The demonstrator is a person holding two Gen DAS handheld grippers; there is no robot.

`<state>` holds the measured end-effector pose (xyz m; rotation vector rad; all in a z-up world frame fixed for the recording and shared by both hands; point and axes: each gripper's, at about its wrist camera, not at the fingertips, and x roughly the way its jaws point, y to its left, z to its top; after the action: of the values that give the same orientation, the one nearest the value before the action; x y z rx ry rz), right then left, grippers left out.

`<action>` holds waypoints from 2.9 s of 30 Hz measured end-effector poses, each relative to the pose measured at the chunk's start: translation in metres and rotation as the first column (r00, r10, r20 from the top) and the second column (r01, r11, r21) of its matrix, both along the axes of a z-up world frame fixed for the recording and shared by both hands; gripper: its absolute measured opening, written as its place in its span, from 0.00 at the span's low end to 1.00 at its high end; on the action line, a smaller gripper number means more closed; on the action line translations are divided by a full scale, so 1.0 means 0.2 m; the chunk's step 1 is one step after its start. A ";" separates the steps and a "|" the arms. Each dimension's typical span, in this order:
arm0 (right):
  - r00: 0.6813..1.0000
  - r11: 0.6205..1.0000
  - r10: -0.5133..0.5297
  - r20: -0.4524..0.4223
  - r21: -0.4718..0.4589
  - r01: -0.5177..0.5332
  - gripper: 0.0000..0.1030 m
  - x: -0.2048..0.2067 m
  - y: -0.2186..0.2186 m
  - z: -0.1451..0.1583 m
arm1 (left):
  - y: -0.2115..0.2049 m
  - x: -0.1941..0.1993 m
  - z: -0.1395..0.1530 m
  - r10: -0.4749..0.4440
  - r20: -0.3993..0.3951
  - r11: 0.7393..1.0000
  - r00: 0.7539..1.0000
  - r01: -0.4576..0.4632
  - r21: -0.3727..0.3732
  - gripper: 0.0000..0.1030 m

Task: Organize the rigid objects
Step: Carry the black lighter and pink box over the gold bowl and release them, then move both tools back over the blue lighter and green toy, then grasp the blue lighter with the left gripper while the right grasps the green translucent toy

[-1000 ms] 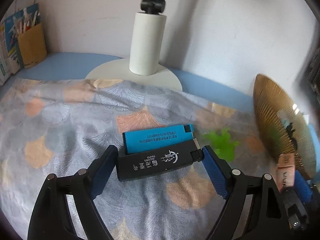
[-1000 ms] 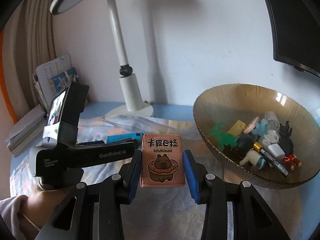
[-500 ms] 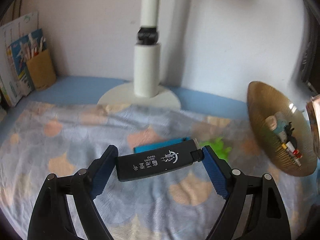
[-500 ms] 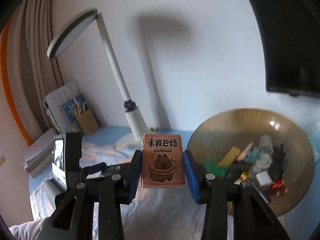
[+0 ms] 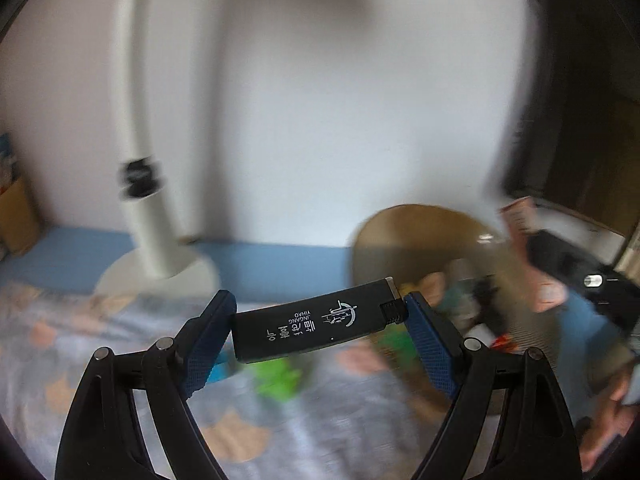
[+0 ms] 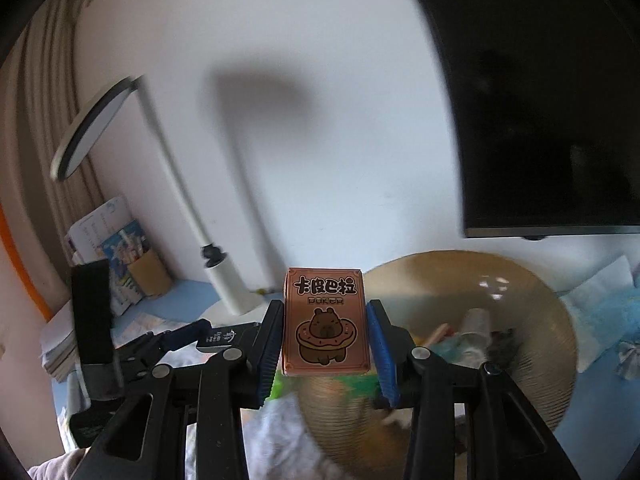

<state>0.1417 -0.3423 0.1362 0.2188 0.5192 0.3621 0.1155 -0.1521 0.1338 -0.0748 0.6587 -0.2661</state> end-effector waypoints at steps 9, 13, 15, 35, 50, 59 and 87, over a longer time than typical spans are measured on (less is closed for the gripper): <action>0.992 0.996 -0.093 -0.089 -0.007 0.092 0.39 0.16 -0.29 -0.05 | -0.32 0.10 0.07 -0.171 0.026 0.985 0.985 0.171 0.034 0.81; 0.984 0.991 -0.135 -0.113 -0.016 0.134 0.39 0.22 -0.37 -0.08 | -0.36 0.13 0.05 -0.201 0.025 0.979 0.979 0.200 0.048 0.81; 0.981 0.988 -0.152 -0.124 -0.021 0.151 0.39 0.23 -0.39 -0.09 | -0.37 0.14 0.03 -0.208 0.024 0.977 0.978 0.206 0.054 0.82; 0.956 0.974 -0.187 -0.225 0.086 0.211 1.00 0.20 -0.35 -0.13 | -0.11 0.15 0.05 -0.163 -0.088 0.982 0.983 0.170 0.079 0.99; 0.985 0.993 -0.025 -0.170 0.106 0.044 1.00 0.11 0.30 -0.03 | 0.76 0.09 0.03 0.162 -0.143 0.987 0.976 -0.156 0.049 0.99; 0.963 0.990 0.137 -0.232 0.042 -0.131 1.00 0.08 0.73 -0.29 | 0.97 0.03 -0.16 0.212 -0.208 0.977 0.955 -0.204 0.057 0.99; 0.947 0.985 -0.034 -0.318 -0.170 -0.021 0.32 0.17 0.69 -0.64 | 0.69 0.12 -0.44 0.225 -0.322 0.970 0.920 -0.241 -0.011 0.99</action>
<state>0.1766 -0.2037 0.0088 0.1118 0.8670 0.2739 0.1387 -0.0133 0.0467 -0.2477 0.9568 -0.0385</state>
